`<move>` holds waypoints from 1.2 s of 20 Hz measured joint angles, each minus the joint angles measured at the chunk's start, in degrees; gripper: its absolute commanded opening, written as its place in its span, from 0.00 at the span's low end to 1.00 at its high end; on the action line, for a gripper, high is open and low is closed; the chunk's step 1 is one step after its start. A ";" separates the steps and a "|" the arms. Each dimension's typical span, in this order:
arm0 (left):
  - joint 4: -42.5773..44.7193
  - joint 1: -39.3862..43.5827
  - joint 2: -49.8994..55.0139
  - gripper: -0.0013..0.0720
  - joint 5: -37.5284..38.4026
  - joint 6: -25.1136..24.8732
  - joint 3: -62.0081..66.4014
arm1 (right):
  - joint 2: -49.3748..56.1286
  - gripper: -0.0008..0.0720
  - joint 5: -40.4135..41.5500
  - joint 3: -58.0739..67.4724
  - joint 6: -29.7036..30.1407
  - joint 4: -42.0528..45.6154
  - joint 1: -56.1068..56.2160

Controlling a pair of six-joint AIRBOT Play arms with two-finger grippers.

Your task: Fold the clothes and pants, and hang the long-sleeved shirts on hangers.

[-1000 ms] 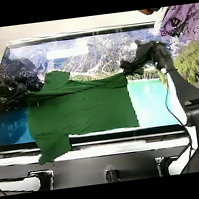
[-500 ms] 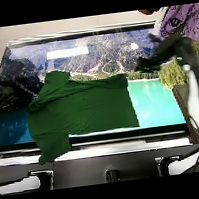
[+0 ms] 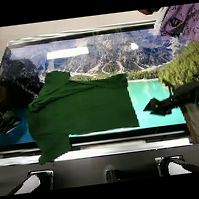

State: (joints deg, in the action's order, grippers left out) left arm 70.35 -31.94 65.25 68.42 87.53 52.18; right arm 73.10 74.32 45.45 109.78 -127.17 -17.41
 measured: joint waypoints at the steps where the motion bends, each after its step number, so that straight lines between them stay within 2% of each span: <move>1: 0.00 -0.13 -0.42 0.57 -0.09 0.00 -0.74 | -0.72 0.68 -1.07 -3.45 1.33 -1.11 -0.15; 5: -0.13 -0.37 -1.18 0.57 -0.26 -0.09 -2.25 | -2.05 0.68 -4.79 -11.21 5.55 -4.39 -0.46; 10: -0.15 -0.42 -1.42 0.58 -0.26 -0.09 -2.71 | -1.11 0.69 -7.61 -14.19 8.74 -8.90 0.96; 11: -0.13 -0.44 -1.44 0.68 -0.15 0.09 -2.73 | -0.44 0.69 -7.93 -14.40 8.98 -9.70 2.38; 12: -0.13 -0.55 -1.44 0.86 0.20 0.85 -2.75 | 0.24 0.66 -8.37 -14.53 9.09 -10.36 4.00; 13: -0.15 -0.70 -1.44 0.88 0.70 1.49 -2.75 | 0.92 0.55 -9.03 -14.60 9.09 -10.60 5.84; 16: -0.17 -2.82 -1.44 0.88 2.60 1.92 -2.84 | 1.99 0.13 -11.30 -14.86 8.70 -10.64 9.66; 17: -0.52 -4.39 -1.49 0.88 3.08 1.03 -3.08 | 2.08 0.06 -11.78 -14.88 8.68 -10.47 10.32; 24: -10.82 -15.12 -1.55 0.88 1.05 -13.03 -10.03 | -0.72 0.05 -13.27 -14.99 7.61 -9.35 11.76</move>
State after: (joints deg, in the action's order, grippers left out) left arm 59.53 -47.07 63.70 69.47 74.50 42.15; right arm 72.38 61.06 30.46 117.38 -136.53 -5.65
